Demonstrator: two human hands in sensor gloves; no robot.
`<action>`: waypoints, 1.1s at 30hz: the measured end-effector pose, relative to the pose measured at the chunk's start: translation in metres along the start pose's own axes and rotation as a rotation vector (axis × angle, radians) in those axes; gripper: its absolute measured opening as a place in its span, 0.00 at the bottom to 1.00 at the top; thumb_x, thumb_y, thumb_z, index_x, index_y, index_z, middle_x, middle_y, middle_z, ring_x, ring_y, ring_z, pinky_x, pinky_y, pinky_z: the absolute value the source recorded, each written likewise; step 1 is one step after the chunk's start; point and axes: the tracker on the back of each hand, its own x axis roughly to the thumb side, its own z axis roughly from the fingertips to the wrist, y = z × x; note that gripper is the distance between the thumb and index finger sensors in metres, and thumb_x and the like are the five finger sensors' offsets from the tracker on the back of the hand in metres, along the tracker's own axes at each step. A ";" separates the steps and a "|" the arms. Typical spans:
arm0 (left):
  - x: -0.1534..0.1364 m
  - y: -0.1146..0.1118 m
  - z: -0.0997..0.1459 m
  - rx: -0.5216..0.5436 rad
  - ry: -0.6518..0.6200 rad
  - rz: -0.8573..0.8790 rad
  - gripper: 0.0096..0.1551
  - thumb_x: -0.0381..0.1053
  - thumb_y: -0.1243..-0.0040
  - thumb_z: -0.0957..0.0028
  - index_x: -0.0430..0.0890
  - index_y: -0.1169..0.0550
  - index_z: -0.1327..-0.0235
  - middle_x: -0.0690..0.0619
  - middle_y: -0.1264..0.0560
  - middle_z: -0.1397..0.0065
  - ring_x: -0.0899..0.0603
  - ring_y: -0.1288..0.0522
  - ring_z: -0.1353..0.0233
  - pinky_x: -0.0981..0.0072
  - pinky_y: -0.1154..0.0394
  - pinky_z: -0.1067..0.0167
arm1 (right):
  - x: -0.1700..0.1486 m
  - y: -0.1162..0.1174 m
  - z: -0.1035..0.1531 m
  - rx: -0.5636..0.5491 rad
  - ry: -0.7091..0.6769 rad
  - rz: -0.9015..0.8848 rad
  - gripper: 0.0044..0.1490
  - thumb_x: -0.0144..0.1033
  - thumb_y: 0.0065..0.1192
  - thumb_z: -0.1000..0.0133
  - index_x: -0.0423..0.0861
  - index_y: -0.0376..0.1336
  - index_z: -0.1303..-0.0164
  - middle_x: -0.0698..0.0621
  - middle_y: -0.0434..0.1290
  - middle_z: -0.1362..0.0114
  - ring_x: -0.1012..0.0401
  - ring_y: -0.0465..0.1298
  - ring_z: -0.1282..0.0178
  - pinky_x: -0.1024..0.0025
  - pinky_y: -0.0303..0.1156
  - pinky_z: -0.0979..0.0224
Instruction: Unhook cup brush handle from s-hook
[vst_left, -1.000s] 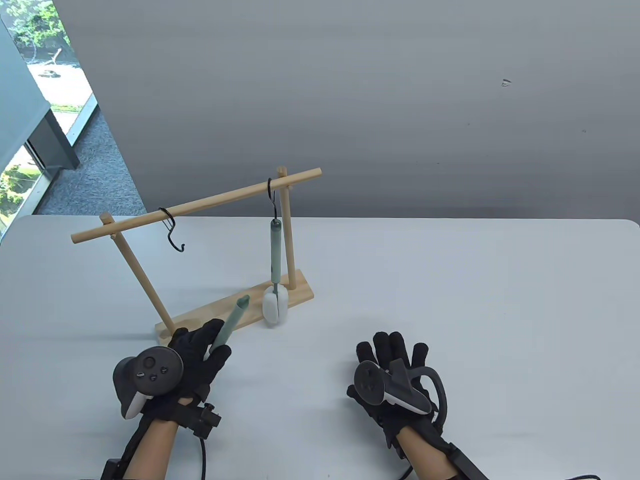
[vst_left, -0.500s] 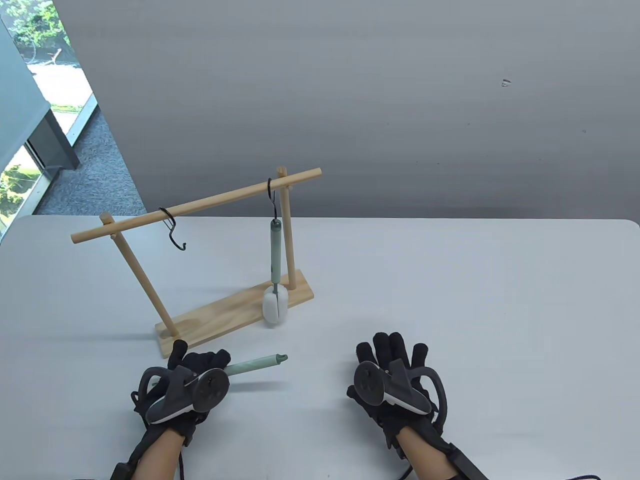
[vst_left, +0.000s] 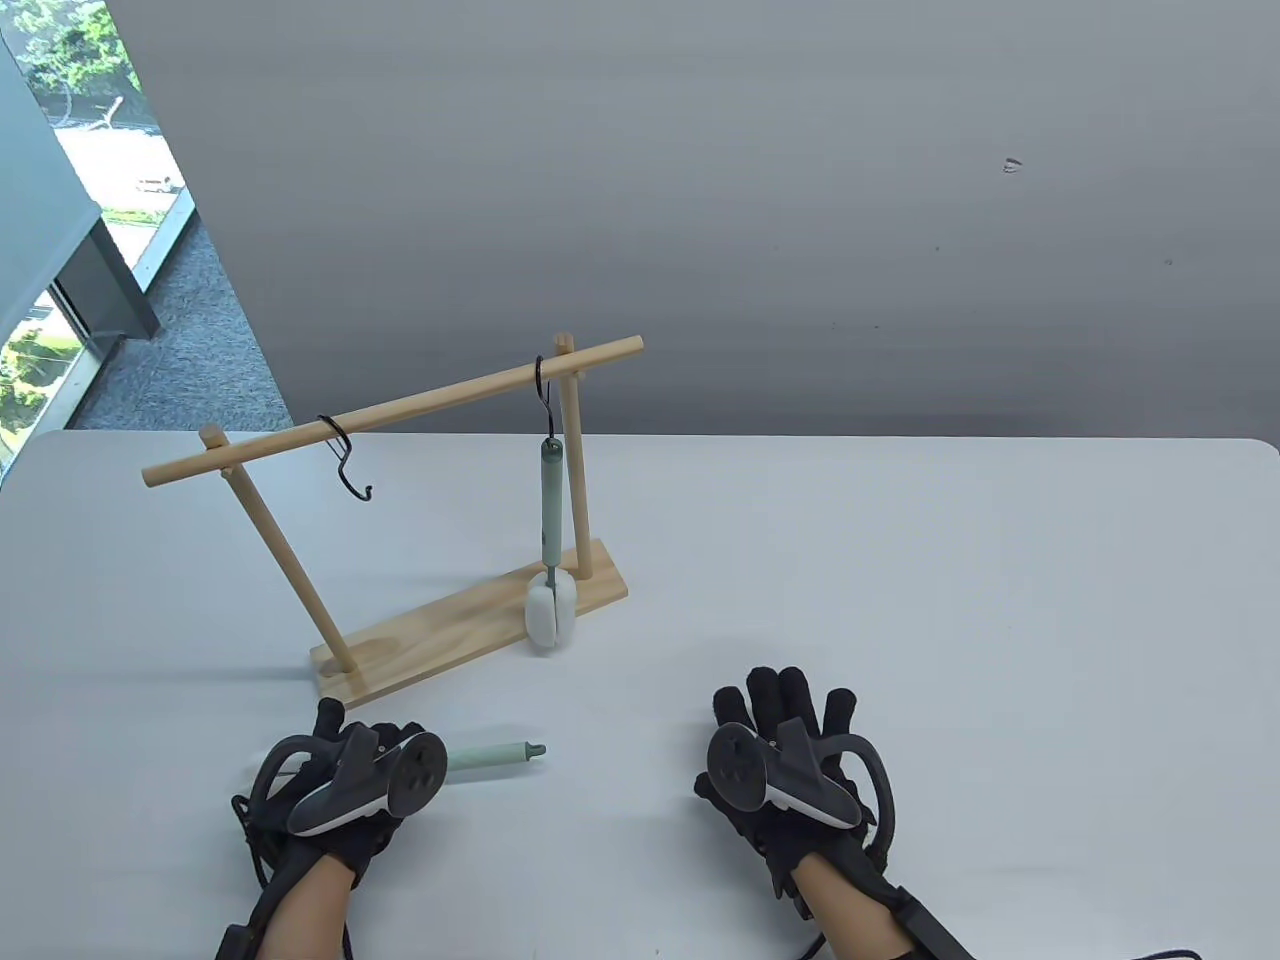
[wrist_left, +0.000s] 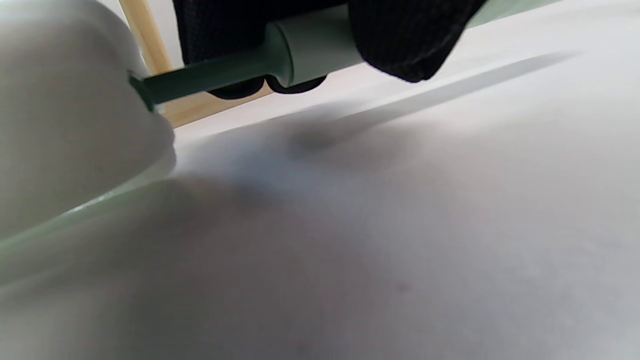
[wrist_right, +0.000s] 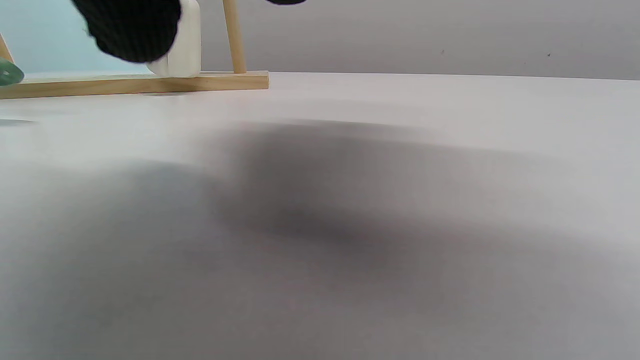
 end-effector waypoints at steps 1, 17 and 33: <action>0.000 0.000 0.000 -0.004 0.001 -0.003 0.32 0.54 0.35 0.58 0.48 0.28 0.39 0.50 0.23 0.35 0.39 0.20 0.35 0.33 0.44 0.29 | 0.000 0.000 0.000 0.002 0.001 0.000 0.53 0.57 0.48 0.44 0.43 0.34 0.20 0.32 0.31 0.19 0.35 0.33 0.17 0.25 0.22 0.35; 0.002 -0.001 0.000 -0.076 0.011 -0.037 0.32 0.52 0.36 0.57 0.48 0.29 0.37 0.49 0.24 0.32 0.38 0.22 0.32 0.32 0.44 0.29 | 0.000 0.000 0.000 0.007 0.000 -0.003 0.53 0.58 0.48 0.44 0.43 0.34 0.20 0.32 0.31 0.19 0.35 0.33 0.17 0.25 0.22 0.35; 0.008 0.039 0.022 0.010 -0.045 0.140 0.28 0.52 0.38 0.55 0.49 0.26 0.39 0.47 0.25 0.30 0.35 0.24 0.29 0.32 0.44 0.29 | 0.007 -0.013 -0.003 -0.026 -0.122 -0.221 0.53 0.62 0.43 0.42 0.41 0.34 0.20 0.30 0.36 0.19 0.34 0.41 0.18 0.24 0.34 0.34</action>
